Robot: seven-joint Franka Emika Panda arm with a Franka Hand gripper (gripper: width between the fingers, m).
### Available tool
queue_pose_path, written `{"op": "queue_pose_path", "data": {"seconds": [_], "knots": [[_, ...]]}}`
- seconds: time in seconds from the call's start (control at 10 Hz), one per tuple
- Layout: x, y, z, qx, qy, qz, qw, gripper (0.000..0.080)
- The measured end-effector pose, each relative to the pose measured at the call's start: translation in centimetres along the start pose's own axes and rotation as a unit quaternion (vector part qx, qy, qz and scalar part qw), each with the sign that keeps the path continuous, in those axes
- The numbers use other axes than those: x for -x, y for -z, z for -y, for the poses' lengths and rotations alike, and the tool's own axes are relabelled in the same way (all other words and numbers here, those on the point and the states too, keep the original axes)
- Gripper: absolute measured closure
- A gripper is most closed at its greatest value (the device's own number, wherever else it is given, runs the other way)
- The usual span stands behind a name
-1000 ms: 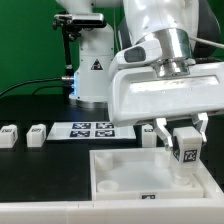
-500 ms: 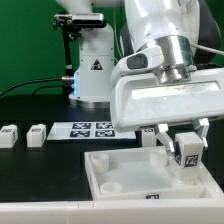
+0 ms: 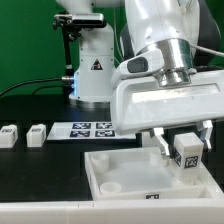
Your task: Assemble one leg
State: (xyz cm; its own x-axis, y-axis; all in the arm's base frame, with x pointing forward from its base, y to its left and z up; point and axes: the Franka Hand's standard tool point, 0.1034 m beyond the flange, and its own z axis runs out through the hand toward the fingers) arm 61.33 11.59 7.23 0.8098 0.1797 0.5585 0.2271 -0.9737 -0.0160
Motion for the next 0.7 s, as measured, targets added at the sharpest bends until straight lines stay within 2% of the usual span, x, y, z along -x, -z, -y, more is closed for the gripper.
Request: {"op": "queue_pose_path", "data": {"seconds": [0.1, 0.2, 0.3, 0.7], "knots": [[0.02, -0.01, 0.00, 0.000, 0.000, 0.000, 1.000, 0.0244], [0.03, -0.01, 0.00, 0.000, 0.000, 0.000, 1.000, 0.0170], [0.04, -0.02, 0.00, 0.000, 0.000, 0.000, 1.000, 0.0156], [0.04, 0.00, -0.07, 0.000, 0.000, 0.001, 1.000, 0.0150]]}}
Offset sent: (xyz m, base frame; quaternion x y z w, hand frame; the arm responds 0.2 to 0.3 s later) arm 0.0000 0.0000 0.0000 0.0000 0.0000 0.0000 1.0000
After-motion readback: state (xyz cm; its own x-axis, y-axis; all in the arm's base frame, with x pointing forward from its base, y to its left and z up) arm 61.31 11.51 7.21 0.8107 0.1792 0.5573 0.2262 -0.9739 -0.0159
